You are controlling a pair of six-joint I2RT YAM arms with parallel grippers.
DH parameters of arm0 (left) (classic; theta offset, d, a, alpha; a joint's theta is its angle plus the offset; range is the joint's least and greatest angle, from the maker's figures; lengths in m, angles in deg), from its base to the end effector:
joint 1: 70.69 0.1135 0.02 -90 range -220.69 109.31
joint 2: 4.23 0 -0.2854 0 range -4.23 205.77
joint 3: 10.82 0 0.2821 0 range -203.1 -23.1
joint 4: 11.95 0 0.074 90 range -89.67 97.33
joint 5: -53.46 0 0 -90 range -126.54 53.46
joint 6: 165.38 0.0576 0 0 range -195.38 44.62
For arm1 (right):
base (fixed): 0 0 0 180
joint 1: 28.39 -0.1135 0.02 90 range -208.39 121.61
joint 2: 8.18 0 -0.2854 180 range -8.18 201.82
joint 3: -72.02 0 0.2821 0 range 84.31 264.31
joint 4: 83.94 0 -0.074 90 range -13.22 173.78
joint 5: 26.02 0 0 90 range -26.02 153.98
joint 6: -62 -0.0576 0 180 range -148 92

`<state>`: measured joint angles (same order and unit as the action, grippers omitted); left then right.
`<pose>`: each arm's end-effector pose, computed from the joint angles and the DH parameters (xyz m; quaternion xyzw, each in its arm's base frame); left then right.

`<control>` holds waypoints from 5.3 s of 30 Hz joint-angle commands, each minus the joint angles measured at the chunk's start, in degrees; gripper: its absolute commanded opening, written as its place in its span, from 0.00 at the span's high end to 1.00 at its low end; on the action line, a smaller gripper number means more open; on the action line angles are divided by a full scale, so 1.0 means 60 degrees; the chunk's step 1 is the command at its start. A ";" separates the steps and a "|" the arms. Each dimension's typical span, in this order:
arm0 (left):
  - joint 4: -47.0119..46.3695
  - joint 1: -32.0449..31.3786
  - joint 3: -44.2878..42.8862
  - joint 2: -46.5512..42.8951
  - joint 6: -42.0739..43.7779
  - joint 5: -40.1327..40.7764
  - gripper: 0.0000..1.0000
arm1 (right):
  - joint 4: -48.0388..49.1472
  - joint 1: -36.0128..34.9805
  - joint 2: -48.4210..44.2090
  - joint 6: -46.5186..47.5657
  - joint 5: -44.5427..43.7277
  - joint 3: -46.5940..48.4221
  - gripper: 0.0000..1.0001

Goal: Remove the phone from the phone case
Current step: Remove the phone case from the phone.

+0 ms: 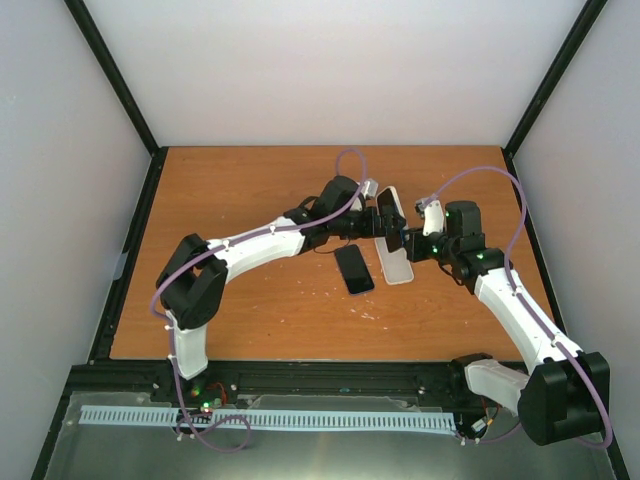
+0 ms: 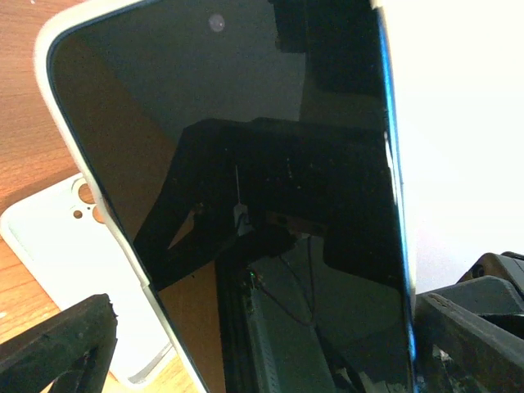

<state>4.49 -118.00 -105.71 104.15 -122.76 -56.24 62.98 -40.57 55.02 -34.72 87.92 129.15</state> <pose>0.3216 -0.3773 0.2546 0.0851 0.8530 -0.4630 0.2252 0.2590 0.0798 0.2585 -0.1310 0.8783 0.2537 0.3835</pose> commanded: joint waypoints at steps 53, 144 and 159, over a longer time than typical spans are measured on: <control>0.1617 0.0298 0.1570 -0.0788 -0.0471 0.1530 0.11 | 0.1767 -0.1127 0.2030 -0.0905 -0.0733 0.1923 0.97; 0.4324 0.3975 0.4436 -0.0313 0.0050 0.1333 0.68 | 0.4144 -0.4566 0.5682 -0.1347 -0.4066 0.3505 0.97; 0.3800 0.4164 0.4444 -0.1172 0.0698 0.0467 0.99 | 0.3804 -0.4278 0.6072 -0.0985 -0.3758 0.3691 0.97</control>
<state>12.58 -96.30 -81.49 95.73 -122.73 -61.92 77.56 -69.67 94.88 -41.01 70.00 146.83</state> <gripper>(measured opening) 0.099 0.095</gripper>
